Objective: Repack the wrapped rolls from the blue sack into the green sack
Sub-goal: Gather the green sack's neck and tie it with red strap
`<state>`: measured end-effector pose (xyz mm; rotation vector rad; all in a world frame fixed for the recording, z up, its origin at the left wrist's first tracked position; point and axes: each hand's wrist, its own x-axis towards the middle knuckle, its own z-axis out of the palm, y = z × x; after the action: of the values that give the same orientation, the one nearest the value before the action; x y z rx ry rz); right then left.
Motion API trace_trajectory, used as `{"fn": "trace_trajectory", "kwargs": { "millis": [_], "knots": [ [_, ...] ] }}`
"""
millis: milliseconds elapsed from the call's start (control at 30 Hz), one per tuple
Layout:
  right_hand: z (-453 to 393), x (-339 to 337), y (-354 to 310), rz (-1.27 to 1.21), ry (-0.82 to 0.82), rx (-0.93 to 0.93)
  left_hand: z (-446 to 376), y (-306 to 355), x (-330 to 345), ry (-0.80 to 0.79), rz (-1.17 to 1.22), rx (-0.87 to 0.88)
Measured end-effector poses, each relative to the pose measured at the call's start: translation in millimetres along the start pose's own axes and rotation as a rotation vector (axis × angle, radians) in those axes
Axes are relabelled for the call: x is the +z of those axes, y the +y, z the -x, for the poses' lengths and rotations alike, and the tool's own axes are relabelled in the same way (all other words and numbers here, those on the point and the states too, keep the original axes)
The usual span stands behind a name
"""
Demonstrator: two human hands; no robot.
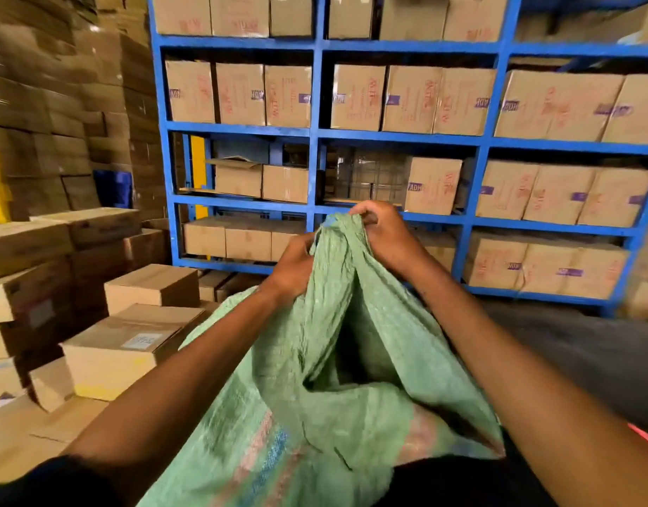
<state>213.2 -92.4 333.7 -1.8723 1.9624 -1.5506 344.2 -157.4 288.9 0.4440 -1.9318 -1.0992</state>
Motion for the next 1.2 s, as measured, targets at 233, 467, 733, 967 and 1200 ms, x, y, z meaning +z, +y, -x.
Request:
{"fn": "trace_trajectory", "kwargs": {
  "millis": [233, 467, 733, 967, 1200],
  "knots": [
    [46.0, -13.0, -27.0, 0.41, -0.369, -0.02, -111.3, -65.1, -86.4, 0.673, 0.147, -0.344],
    [16.1, 12.8, 17.0, 0.834, -0.007, -0.17, -98.2, -13.5, -92.6, 0.515, 0.342, -0.265],
    [-69.1, -24.9, -69.7, 0.502, 0.487, -0.382, -82.7, 43.7, -99.6, -0.173, 0.584, -0.152],
    [-58.3, 0.8, -65.2, -0.137, 0.381, -0.139, -85.6, 57.3, -96.0, 0.154, 0.374, 0.044],
    [3.9, 113.1, -18.0, -0.419, 0.175, 0.12, -94.3, 56.9, -85.3, 0.005, 0.173, 0.055]
  ]
}}
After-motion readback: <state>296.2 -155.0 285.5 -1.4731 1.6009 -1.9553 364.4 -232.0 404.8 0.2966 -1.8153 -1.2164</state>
